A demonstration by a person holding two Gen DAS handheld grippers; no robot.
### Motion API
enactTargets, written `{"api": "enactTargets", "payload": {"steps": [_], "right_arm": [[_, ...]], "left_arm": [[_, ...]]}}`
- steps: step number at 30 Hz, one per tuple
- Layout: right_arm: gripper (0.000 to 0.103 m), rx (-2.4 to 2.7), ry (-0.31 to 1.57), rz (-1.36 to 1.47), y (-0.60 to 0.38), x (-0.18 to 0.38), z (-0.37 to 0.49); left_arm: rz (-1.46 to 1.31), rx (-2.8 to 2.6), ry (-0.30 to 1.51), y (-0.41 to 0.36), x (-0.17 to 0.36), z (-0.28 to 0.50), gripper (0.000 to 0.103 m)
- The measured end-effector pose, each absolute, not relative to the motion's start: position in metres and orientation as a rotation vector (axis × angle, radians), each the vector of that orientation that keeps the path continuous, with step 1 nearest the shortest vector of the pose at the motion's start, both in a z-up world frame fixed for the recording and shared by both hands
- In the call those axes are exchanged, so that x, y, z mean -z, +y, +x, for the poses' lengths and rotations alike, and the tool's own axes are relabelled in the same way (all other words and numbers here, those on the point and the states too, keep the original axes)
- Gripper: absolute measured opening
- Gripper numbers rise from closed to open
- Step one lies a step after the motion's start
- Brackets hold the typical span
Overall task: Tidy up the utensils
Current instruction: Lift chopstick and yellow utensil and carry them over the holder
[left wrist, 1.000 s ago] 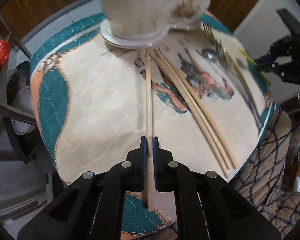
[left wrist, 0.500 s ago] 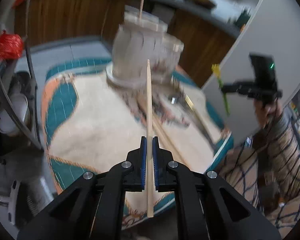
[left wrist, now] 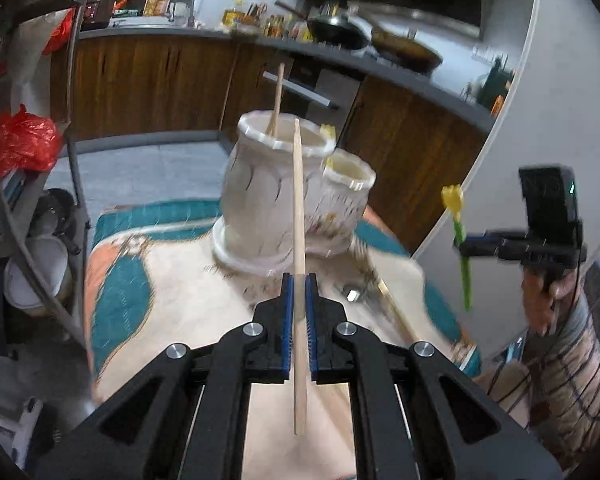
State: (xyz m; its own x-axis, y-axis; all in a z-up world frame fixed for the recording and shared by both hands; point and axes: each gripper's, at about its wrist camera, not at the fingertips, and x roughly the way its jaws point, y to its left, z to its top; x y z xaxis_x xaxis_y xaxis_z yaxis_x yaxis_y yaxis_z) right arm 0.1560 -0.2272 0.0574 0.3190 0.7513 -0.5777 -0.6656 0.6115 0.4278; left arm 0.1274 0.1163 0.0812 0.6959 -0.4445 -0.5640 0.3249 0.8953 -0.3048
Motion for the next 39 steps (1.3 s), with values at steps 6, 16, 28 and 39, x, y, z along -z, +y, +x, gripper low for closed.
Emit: {"api": "enactTargets", "payload": {"steps": [6,16,28,39], "right_arm": [[0.011,-0.931,0.700,0.208,-0.233,-0.081,0.161],[0.011,-0.887,0.543,0.288,-0.213,-0.093,0.184],[0.011,-0.827,0.396,0.280,-0.194,-0.109,0.225],[0.011,-0.757,0.397,0.238,-0.171,-0.088,0.250]], "left_arm": [[-0.253,0.403,0.422,0.113,-0.119,0.121,0.005],[-0.223,0.339,0.176,0.087,-0.144,0.142,0.006],[-0.269,0.265,0.127,0.078,-0.127,0.216,0.006],[-0.241,0.247,0.169,0.071,-0.103,0.219,0.006]]}}
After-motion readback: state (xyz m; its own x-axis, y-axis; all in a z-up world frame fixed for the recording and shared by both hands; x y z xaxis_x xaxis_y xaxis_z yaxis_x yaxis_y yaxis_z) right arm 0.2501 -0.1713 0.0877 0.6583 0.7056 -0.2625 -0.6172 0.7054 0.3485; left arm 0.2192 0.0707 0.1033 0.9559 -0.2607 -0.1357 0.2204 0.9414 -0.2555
